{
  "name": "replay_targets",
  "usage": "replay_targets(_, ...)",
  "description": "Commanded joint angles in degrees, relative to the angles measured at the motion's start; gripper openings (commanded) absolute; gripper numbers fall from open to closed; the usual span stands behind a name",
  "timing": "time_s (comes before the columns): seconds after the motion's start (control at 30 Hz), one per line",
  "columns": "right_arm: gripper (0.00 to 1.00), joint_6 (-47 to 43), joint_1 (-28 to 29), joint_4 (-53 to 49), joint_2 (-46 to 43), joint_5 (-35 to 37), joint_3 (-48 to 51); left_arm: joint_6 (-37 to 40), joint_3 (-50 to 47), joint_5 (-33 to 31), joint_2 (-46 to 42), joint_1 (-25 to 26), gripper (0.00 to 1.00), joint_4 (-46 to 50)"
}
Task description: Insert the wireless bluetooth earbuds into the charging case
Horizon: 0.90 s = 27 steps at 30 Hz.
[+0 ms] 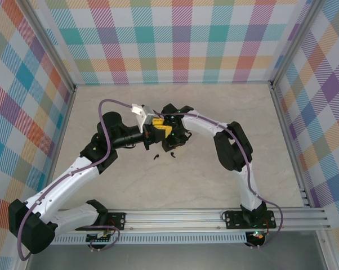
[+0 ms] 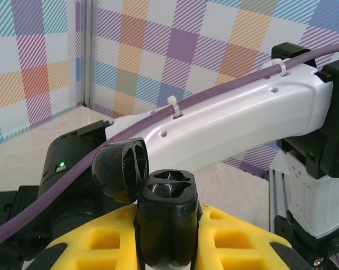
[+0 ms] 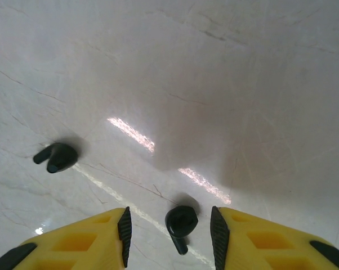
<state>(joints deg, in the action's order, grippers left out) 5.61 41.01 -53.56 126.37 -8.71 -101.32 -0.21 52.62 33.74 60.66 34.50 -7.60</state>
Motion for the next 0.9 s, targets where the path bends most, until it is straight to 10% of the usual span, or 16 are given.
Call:
replay_targets(0.0,0.44,-2.2,0.8,-4.9,1.3,2.0,-2.6,0.2,-0.5,-0.2,-1.2,0.7,0.11,-1.2)
replay_targets(0.87,0.38,-2.4,2.8,-7.6,5.4,5.2,-5.9,0.4,-0.7,-0.3,-1.2,0.7,0.11,-1.1)
